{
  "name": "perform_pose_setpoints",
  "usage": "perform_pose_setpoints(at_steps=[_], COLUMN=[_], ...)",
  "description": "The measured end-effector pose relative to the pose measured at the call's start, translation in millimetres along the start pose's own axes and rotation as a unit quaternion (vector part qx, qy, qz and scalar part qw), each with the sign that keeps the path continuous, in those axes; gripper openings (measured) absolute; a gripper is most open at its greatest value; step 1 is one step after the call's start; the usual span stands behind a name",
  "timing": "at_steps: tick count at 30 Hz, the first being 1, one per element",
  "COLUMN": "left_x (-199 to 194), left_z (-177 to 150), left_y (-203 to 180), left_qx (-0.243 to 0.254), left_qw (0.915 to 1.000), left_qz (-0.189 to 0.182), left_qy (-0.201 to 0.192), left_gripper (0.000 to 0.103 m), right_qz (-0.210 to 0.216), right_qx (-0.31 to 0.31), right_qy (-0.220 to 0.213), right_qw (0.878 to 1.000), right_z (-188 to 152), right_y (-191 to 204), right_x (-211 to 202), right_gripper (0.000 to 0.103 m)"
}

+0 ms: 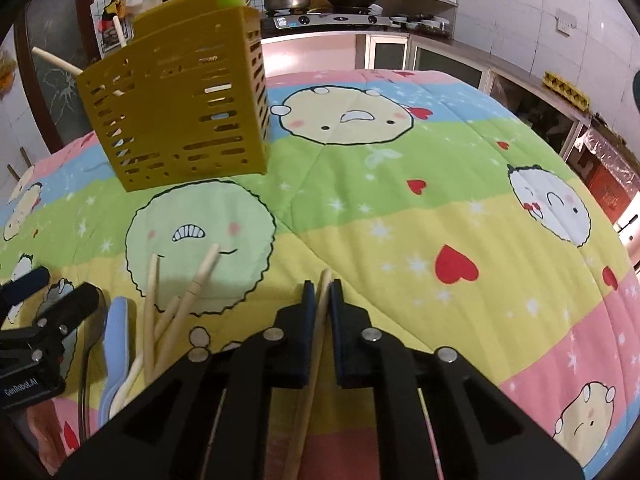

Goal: Organize utensils
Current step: 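Move both tools back down to the remaining utensils on the quilt, then grasp the brown plastic spoon with the left tool while the right grasps a chopstick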

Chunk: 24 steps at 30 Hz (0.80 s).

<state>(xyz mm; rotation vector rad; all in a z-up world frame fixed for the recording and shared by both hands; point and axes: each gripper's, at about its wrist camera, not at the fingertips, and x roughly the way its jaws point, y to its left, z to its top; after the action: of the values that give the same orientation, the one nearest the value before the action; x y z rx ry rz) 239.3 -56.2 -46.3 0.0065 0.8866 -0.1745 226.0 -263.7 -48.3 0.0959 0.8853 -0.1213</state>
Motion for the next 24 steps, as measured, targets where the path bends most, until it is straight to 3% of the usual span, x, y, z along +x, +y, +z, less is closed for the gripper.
perform_pose_setpoints(at_steps=[6, 10, 15, 22, 24], left_x=[2.9, 7.2, 4.0, 1.6, 1.4], left_z=[-6.5, -7.0, -7.9, -10.3, -9.7], left_y=[-15.6, -18.6, -19.5, -29.3, -30.8], left_qx=[0.018, 0.021, 0.018, 0.015, 0.015], left_qw=[0.9998, 0.9996, 0.9997, 0.9995, 0.9995], left_qz=[0.003, 0.005, 0.000, -0.002, -0.001], left_qy=[0.009, 0.016, 0.014, 0.027, 0.027], left_gripper=[0.097, 0.089, 0.073, 0.062, 0.055], right_qz=[-0.007, -0.001, 0.001, 0.004, 0.005], right_qx=[-0.007, -0.001, 0.001, 0.003, 0.005], right_qy=[-0.005, -0.006, -0.007, -0.007, -0.007], right_qw=[1.000, 1.000, 1.000, 1.000, 1.000], right_z=[-2.7, -4.1, -3.8, -4.2, -4.4], right_y=[2.1, -0.9, -2.8, -3.7, -3.6], right_x=[-1.1, -2.5, -2.1, -2.1, -2.6], right_gripper=[0.008, 0.008, 0.008, 0.008, 0.008])
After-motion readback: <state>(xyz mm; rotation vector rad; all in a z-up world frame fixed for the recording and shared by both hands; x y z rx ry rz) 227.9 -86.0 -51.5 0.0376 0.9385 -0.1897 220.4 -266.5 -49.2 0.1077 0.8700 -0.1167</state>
